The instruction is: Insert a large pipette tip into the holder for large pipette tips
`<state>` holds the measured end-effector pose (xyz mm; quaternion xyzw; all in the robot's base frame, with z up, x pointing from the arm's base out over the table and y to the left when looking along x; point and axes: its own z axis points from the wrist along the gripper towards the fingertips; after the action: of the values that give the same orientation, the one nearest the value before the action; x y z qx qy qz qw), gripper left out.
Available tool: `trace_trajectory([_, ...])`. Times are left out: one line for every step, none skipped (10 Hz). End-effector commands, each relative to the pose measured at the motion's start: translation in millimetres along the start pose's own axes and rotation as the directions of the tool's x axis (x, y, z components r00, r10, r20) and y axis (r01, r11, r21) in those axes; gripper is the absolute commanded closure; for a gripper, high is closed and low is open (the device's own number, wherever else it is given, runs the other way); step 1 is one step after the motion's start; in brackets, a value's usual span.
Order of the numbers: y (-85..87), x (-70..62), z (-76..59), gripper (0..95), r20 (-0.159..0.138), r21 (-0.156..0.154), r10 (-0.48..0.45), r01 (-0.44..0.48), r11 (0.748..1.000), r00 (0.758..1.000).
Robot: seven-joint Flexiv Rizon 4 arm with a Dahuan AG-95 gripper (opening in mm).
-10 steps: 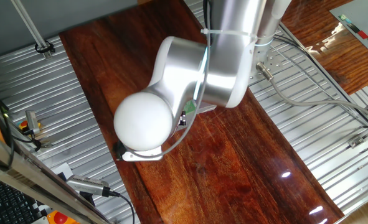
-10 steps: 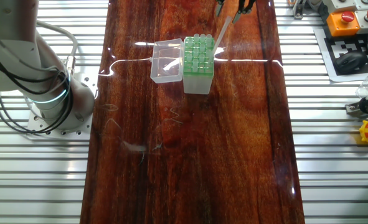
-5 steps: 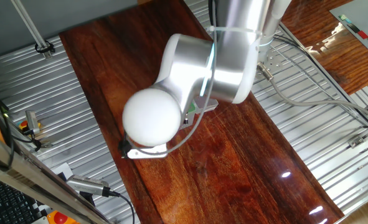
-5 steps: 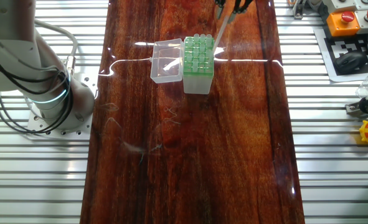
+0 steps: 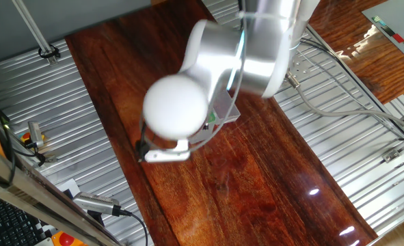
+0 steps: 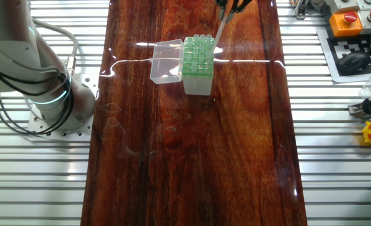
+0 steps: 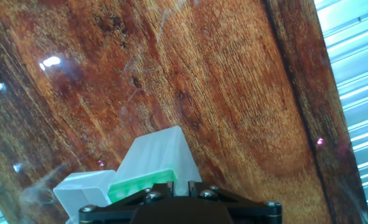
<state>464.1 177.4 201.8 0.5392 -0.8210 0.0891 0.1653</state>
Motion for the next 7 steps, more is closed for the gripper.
trace_trajectory([1.0, 0.0, -6.6, 95.0, 0.048, 0.009, 0.000, 0.000, 1.000, 0.999])
trace_trajectory([2.1, 1.4, -9.1, 95.0, 0.078, 0.026, -0.007, 0.005, 1.000, 0.997])
trace_trajectory([2.1, 2.2, -10.6, 95.0, 0.099, 0.045, -0.015, 0.010, 0.999, 0.995])
trace_trajectory([2.1, 2.4, -10.9, 95.0, 0.106, 0.051, -0.017, 0.011, 0.999, 0.994])
trace_trajectory([2.2, 3.0, -11.4, 95.0, 0.123, 0.058, -0.019, 0.012, 0.998, 0.992])
trace_trajectory([2.5, 4.7, -12.2, 95.0, 0.144, 0.053, -0.019, 0.011, 0.999, 0.989])
trace_trajectory([2.7, 7.3, -13.5, 95.0, 0.163, 0.047, -0.017, 0.010, 0.999, 0.986])
